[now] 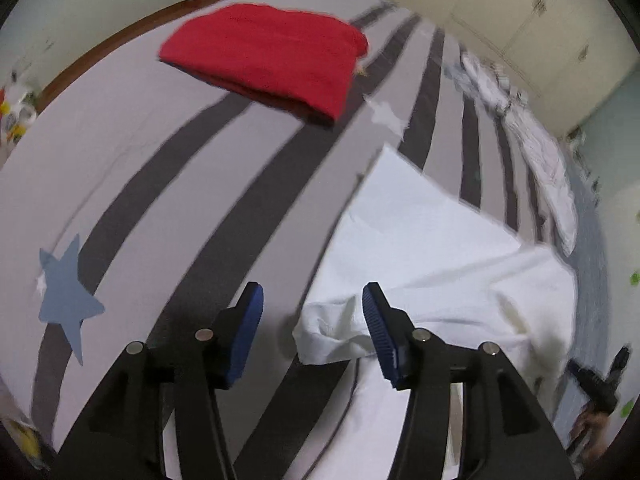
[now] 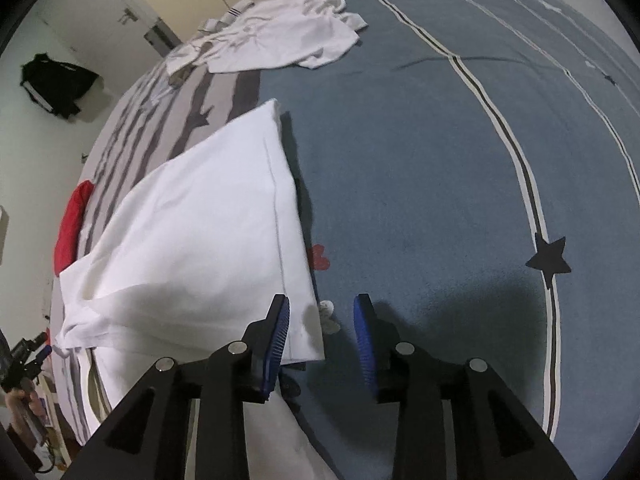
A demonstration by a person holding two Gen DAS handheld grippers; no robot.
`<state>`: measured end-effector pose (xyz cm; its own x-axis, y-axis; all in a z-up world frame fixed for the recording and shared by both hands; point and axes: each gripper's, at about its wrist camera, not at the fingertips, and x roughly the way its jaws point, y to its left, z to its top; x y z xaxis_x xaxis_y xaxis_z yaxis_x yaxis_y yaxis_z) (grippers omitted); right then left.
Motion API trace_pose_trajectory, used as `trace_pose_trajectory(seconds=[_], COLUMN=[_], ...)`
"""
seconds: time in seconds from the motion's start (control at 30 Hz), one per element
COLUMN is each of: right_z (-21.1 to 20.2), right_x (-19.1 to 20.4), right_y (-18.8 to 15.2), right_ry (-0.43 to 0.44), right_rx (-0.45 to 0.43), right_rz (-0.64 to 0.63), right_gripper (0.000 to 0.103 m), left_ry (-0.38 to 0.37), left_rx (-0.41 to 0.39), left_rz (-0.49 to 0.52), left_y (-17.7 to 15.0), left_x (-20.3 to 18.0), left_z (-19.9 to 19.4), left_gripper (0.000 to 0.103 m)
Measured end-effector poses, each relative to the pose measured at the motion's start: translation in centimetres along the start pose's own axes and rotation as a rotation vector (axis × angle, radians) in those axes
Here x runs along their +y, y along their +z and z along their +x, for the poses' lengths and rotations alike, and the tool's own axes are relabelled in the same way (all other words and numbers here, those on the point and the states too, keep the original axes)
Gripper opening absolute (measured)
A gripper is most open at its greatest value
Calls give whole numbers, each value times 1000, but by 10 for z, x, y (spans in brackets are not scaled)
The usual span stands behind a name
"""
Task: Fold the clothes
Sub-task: 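Lift and fold the shirt over with both grippers toward the collar, then open both grippers and release the folded white shirt onto the bed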
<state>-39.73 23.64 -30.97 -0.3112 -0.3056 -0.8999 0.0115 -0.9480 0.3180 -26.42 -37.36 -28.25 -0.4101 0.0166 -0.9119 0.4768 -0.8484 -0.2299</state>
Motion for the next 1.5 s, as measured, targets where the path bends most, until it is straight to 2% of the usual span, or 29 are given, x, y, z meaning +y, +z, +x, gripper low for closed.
trace_pose_trajectory(seconds=[0.03, 0.07, 0.13, 0.17, 0.23, 0.3, 0.33, 0.47, 0.57, 0.63, 0.73, 0.77, 0.83, 0.9, 1.03, 1.13, 1.27, 1.43, 1.5], right_z=[4, 7, 15, 18, 21, 20, 18, 3, -8, -16, -12, -11, -8, -7, -13, -23, -14, 16, 28], right_x=[1, 1, 5, 7, 13, 17, 17, 2, -10, -18, -22, -22, -20, -18, -27, -32, -14, 19, 26], right_y=[0, 0, -1, -2, -4, -6, -8, -10, -9, -8, -8, -7, -5, -3, 2, 12, 41, 83, 85], right_ry=[-2, -4, -3, 1, 5, 3, 0, 6, -1, -5, -8, -7, -6, -20, -55, -72, -65, -32, -19], right_rx=[11, 22, 47, 53, 58, 56, 55, 42, 39, 37, 51, 54, 55, 58, 51, 10, -40, -62, -54], right_rz=[0, 1, -10, -22, -57, -98, -111, -103, -97, -93, -105, -107, -117, -128, -96, -82, -109, -127, -134], right_gripper=[32, 32, 32, 32, 32, 16, 3, 2, 2, 2, 2, 2, 5, 6, 17, 20, 33, 34, 34], left_ry=[-4, -10, 6, 14, 10, 5, 3, -6, 58, 67, 79, 73, 62, 66, 53, 28, 22, -13, -36], left_rx=[20, 40, 40, 40, 25, 11, 4, -12, 23, 45, 15, 0, -16, -24, -42, -61, -73, -34, -25], left_rz=[18, 36, 71, 88, 98, 104, 107, 124, 163, 127, 74, 50, 15, 14, 40, 59, 109, 115, 142], left_y=[-2, -4, -14, -19, -29, -40, -45, -61, -71, -72, -65, -61, -56, -46, -11, 16, 54, 90, 96], left_x=[-4, -8, -13, -16, -16, -15, -14, -9, -4, 5, 10, 12, 14, 12, -2, -13, -34, -47, -53], left_z=[5, 10, 11, 11, 2, -9, -14, -34, -29, -23, -26, -29, -31, -28, -9, 5, 35, 63, 67], left_gripper=[32, 25, 5, 3, 3, 3, 3, 3, 3, 4, 8, 10, 21, 25, 31, 33, 33, 33, 33])
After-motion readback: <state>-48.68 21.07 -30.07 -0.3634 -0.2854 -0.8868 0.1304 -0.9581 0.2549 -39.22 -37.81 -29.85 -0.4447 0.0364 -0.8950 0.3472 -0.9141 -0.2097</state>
